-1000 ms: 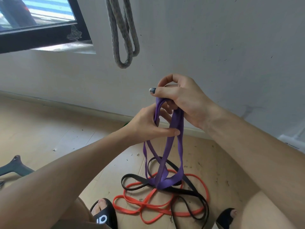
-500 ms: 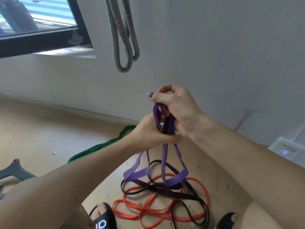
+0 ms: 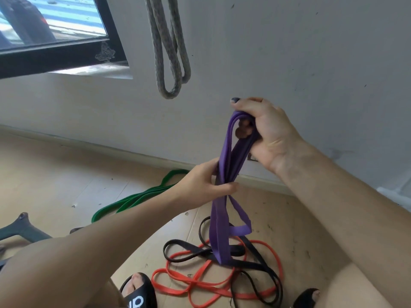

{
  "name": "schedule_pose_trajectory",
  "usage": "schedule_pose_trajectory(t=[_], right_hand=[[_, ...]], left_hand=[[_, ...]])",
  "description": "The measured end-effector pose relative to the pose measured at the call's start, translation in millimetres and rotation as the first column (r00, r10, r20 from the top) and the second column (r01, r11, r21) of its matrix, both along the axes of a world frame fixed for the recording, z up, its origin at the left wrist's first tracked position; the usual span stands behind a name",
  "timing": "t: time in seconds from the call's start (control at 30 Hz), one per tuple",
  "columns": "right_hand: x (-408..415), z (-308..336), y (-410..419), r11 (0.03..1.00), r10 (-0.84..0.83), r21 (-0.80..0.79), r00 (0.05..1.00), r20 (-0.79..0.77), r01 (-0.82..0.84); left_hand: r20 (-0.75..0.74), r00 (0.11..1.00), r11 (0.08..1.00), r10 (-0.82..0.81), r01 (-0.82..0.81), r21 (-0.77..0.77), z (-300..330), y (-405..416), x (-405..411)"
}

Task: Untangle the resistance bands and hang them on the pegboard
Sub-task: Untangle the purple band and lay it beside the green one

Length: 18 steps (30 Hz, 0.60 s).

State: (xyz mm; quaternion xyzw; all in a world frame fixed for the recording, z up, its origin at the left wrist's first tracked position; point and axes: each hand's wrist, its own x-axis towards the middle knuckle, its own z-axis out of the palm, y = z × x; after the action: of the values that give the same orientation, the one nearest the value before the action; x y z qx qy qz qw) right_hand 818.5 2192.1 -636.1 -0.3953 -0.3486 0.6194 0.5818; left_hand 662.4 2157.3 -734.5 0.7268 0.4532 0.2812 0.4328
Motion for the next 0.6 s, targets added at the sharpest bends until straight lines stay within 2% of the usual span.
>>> schedule_pose_trajectory(t=[0.1, 0.23, 0.3, 0.47, 0.6], right_hand=[[11, 3, 6, 1.000, -0.005, -0.030, 0.999, -0.044, 0.003], [23, 6, 14, 0.995, -0.056, -0.091, 0.994, -0.099, 0.047], [30, 8, 18, 0.993, -0.077, -0.095, 0.988, -0.131, 0.065], [49, 3, 30, 0.988, -0.131, -0.093, 0.984, -0.124, 0.120], [63, -2, 37, 0.981, -0.165, -0.114, 0.983, -0.084, 0.155]], left_hand=[[-0.037, 0.999, 0.999, -0.030, 0.030, -0.011, 0, -1, 0], [-0.203, 0.979, 0.997, -0.029, 0.044, 0.069, -7, 0, 0], [-0.231, 0.972, 0.996, -0.043, 0.059, 0.064, -14, -1, -3], [-0.188, 0.980, 0.998, -0.059, 0.065, 0.026, -12, 3, -8], [0.010, 0.999, 0.993, -0.046, 0.047, -0.107, 5, 6, -16]])
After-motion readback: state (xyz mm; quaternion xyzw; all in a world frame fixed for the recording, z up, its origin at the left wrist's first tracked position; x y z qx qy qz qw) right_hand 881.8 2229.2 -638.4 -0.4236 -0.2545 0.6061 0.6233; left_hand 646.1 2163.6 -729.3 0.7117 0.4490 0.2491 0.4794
